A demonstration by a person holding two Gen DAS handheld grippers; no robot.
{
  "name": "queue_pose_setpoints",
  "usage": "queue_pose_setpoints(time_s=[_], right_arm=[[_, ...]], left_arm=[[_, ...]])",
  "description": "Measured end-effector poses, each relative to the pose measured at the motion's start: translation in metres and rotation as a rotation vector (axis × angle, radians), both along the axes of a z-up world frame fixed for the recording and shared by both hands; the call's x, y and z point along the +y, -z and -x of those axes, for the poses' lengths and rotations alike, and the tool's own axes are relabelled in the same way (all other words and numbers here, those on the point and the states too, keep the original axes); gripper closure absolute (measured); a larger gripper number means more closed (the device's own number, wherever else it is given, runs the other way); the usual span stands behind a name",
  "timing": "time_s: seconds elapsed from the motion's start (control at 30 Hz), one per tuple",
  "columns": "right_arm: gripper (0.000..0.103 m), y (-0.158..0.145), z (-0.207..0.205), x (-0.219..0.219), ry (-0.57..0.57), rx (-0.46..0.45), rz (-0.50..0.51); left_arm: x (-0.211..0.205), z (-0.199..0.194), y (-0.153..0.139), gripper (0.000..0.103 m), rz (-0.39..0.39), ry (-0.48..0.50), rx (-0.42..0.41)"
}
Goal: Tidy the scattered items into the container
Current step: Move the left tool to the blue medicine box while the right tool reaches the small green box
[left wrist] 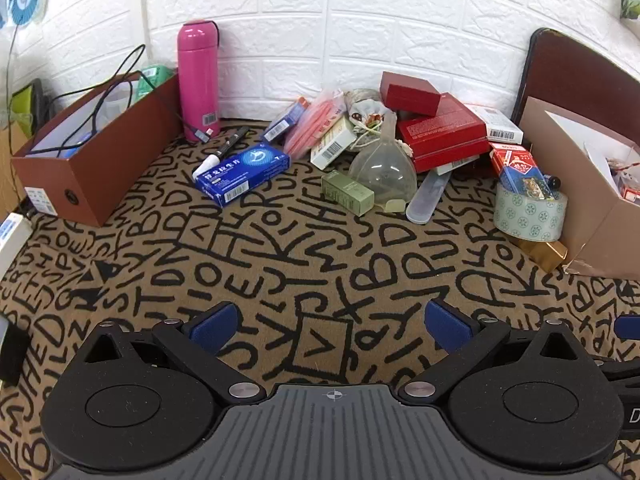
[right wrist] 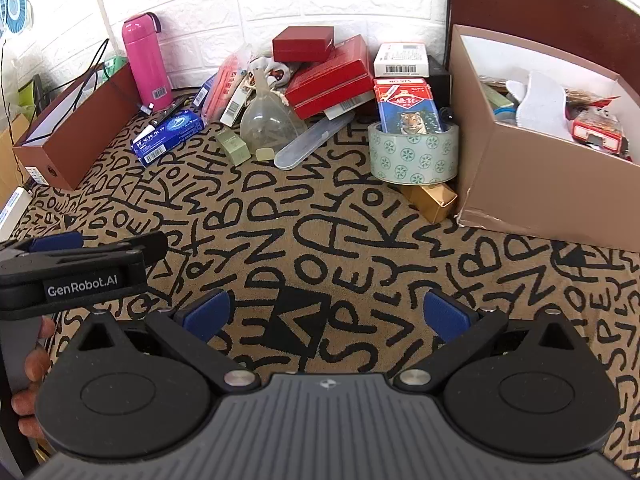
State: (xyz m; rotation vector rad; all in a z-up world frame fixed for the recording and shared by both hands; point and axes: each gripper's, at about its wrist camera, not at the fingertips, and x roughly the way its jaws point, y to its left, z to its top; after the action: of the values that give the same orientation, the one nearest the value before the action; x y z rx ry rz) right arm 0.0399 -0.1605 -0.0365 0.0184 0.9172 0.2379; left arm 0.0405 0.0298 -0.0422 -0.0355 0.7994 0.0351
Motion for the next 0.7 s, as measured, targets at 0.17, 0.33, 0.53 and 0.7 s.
queue_pose_setpoints(time_s=[0.17, 0.33, 0.53, 0.7], right_arm=[[0.000, 0.003, -0.009, 0.003, -0.028, 0.002, -0.015], [0.000, 0.016, -0.026, 0.011, -0.061, 0.048, -0.012], [0.000, 0.036, -0.045, 0.027, -0.134, 0.106, -0.041], [0.000, 0.042, -0.063, 0.053, -0.195, 0.044, 0.010]], left_arm=[[0.002, -0.009, 0.002, 0.000, -0.012, 0.009, 0.012], [0.014, -0.022, 0.008, 0.000, 0.013, 0.010, 0.035], [0.031, -0.044, 0.013, 0.000, 0.028, 0.020, 0.039], [0.058, -0.078, 0.011, 0.000, 0.034, 0.031, 0.022]])
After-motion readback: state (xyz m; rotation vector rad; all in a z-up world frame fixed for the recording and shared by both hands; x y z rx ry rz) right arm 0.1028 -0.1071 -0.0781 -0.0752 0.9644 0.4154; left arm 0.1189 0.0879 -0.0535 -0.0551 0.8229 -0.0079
